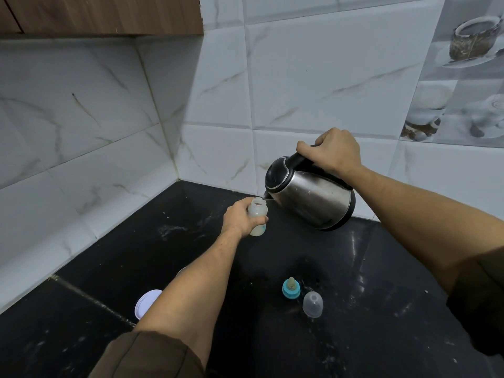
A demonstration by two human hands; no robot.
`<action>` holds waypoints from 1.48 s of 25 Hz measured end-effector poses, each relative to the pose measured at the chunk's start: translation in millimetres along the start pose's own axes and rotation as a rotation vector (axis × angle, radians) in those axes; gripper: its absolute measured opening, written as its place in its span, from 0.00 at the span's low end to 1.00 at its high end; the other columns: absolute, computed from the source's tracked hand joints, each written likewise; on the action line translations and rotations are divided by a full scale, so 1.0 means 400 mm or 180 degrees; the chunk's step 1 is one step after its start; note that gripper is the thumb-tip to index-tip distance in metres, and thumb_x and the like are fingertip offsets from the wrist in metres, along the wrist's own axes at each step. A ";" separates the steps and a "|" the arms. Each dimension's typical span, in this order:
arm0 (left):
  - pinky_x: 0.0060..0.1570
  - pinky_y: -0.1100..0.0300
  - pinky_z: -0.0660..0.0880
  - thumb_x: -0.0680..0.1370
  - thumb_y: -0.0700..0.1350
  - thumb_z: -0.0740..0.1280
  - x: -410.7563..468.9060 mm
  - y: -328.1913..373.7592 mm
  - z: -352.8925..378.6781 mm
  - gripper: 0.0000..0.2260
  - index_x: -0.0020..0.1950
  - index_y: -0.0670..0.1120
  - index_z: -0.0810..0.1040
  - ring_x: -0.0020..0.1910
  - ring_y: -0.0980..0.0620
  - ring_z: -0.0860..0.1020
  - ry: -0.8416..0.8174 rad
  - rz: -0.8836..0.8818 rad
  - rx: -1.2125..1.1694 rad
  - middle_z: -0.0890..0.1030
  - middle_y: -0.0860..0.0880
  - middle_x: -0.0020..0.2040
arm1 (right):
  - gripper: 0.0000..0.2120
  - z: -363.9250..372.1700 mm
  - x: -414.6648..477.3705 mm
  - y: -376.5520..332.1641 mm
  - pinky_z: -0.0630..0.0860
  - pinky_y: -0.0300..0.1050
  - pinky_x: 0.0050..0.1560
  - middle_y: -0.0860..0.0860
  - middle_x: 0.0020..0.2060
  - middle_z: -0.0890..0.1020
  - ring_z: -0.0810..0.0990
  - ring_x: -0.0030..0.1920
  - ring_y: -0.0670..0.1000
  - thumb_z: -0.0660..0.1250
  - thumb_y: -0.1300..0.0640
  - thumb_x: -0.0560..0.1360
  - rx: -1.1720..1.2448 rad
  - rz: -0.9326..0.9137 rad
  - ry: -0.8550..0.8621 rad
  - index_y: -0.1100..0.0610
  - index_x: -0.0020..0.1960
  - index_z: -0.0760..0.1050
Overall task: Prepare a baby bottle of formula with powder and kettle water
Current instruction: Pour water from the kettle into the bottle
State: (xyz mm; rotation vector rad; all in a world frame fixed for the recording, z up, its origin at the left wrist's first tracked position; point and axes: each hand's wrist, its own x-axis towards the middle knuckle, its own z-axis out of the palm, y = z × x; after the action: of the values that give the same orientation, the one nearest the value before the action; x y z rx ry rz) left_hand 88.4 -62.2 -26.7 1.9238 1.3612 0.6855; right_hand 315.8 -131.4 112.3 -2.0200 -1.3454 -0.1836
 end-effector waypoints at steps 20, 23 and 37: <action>0.64 0.49 0.79 0.69 0.48 0.82 -0.057 -0.092 0.087 0.26 0.66 0.52 0.81 0.56 0.51 0.83 0.0119 -0.0402 -0.0298 0.85 0.53 0.56 | 0.22 0.209 -0.104 0.227 0.68 0.49 0.35 0.56 0.28 0.69 0.69 0.30 0.55 0.67 0.37 0.64 0.1863 0.1659 -0.0033 0.58 0.30 0.73; 0.65 0.47 0.79 0.69 0.47 0.83 -0.065 -0.107 0.099 0.27 0.67 0.52 0.81 0.58 0.51 0.83 0.0069 -0.0496 -0.0298 0.85 0.53 0.58 | 0.22 0.230 -0.123 0.244 0.65 0.48 0.35 0.55 0.29 0.67 0.65 0.30 0.54 0.67 0.39 0.65 0.1945 0.1705 -0.0078 0.58 0.30 0.70; 0.65 0.45 0.78 0.69 0.48 0.83 -0.078 -0.158 0.100 0.26 0.65 0.53 0.82 0.58 0.52 0.83 0.0092 -0.0684 -0.0335 0.86 0.54 0.56 | 0.21 0.277 -0.133 0.310 0.65 0.52 0.36 0.57 0.30 0.67 0.65 0.32 0.56 0.70 0.41 0.65 0.2367 0.1984 -0.0077 0.59 0.32 0.73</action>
State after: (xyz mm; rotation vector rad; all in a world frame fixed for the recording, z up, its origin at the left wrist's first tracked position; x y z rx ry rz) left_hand 70.5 -86.3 -102.0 1.6623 1.4929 0.6673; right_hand 370.5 -131.4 -53.4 -1.6714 -0.5908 0.5460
